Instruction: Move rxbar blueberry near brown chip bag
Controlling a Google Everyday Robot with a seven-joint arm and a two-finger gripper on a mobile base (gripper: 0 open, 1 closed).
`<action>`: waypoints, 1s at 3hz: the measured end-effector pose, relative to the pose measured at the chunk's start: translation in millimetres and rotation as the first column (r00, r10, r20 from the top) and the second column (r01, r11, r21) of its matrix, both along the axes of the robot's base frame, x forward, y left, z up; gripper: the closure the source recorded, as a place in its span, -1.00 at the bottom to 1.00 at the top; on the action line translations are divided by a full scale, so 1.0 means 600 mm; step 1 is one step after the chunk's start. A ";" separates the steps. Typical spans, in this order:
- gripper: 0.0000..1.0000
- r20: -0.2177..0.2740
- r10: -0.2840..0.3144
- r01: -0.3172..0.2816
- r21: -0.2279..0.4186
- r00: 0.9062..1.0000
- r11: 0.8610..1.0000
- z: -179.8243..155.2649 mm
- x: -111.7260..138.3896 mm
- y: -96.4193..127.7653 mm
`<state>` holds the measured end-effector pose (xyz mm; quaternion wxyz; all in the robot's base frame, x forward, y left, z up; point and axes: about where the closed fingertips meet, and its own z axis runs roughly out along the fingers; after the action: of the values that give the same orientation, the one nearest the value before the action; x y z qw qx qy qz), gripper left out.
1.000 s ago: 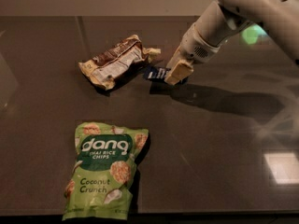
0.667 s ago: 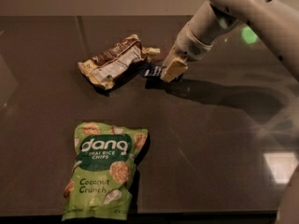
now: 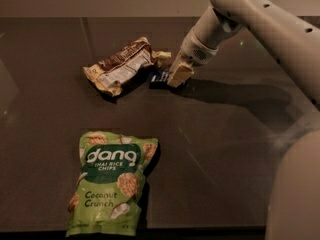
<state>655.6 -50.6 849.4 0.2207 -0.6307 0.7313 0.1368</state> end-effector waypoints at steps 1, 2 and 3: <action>-0.26 -0.006 0.008 -0.008 -0.001 1.000 1.000 -0.010 0.008 0.010; -0.72 -0.010 0.019 -0.019 0.000 1.000 1.000 -0.014 0.009 0.018; -1.00 -0.012 0.025 -0.025 0.001 1.000 1.000 -0.016 0.010 0.022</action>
Offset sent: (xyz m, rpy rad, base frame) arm 0.0056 0.0127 -0.0060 0.0019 0.0062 0.0272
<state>661.3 -37.4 839.5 0.2149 -0.6390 0.7246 0.1434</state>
